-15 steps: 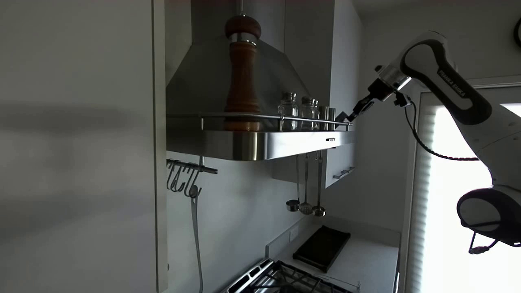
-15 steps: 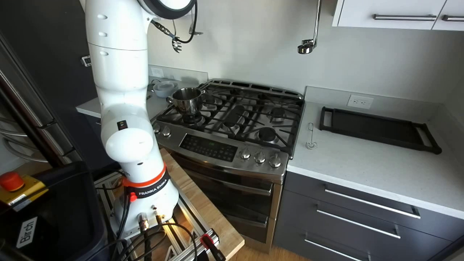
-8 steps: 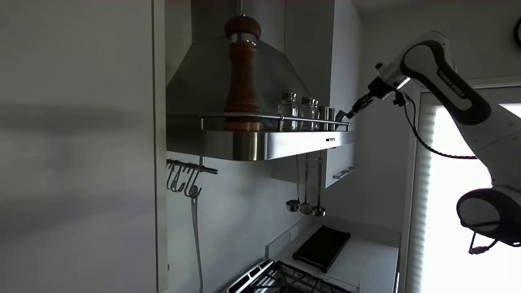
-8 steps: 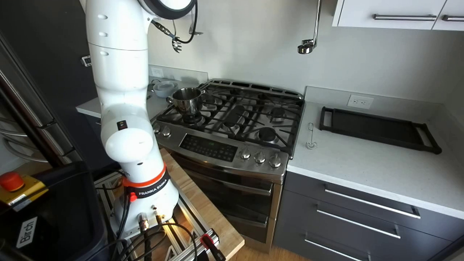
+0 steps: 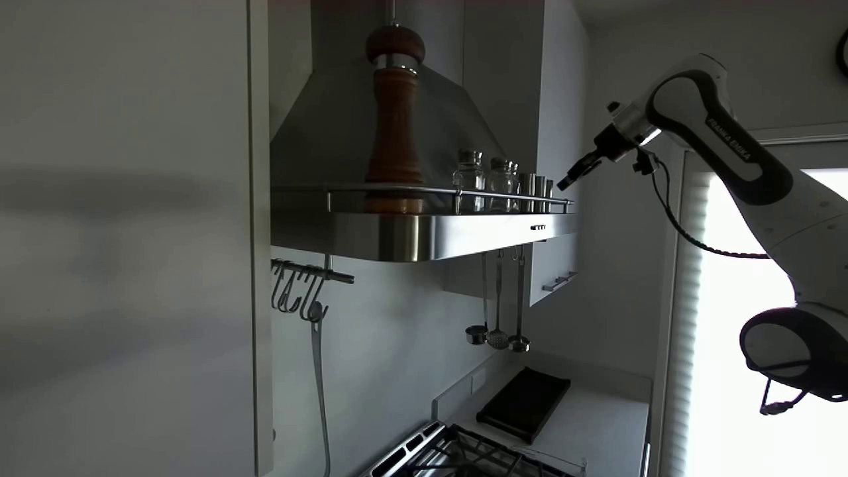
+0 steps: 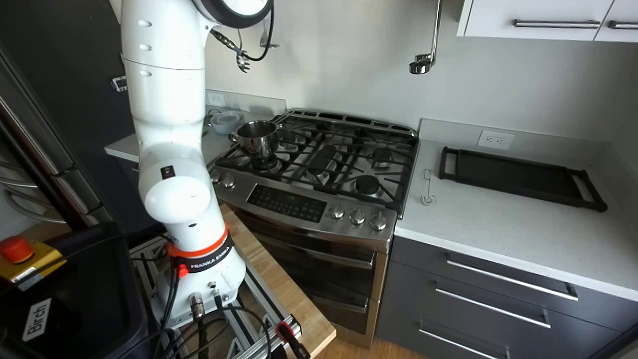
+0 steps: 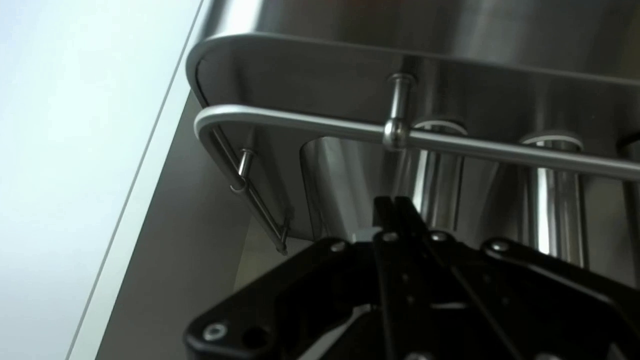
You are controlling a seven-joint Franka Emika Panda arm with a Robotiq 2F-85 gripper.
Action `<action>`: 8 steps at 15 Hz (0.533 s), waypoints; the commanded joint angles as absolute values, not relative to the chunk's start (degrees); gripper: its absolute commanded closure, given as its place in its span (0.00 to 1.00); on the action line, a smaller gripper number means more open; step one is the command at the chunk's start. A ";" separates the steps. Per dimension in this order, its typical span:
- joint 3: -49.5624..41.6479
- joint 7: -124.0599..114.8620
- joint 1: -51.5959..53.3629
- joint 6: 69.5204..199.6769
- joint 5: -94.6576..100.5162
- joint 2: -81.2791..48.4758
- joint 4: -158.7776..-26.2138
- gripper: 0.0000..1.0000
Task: Put the silver salt shaker on the stove fan
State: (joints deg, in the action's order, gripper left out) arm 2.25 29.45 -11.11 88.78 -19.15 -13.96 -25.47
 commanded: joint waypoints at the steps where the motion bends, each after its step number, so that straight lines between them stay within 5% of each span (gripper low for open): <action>1: 3.66 30.94 -12.34 90.14 -21.20 -13.89 -25.47 0.94; 5: 3.89 30.81 -12.30 90.52 -21.37 -13.97 -25.46 0.88; 7: 3.78 30.41 -12.24 90.58 -21.04 -13.89 -25.46 0.61; 8: 3.72 29.55 -12.24 90.32 -21.01 -13.64 -25.46 0.55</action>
State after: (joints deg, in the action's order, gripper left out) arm 3.11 29.86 -11.27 89.76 -20.45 -14.24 -25.46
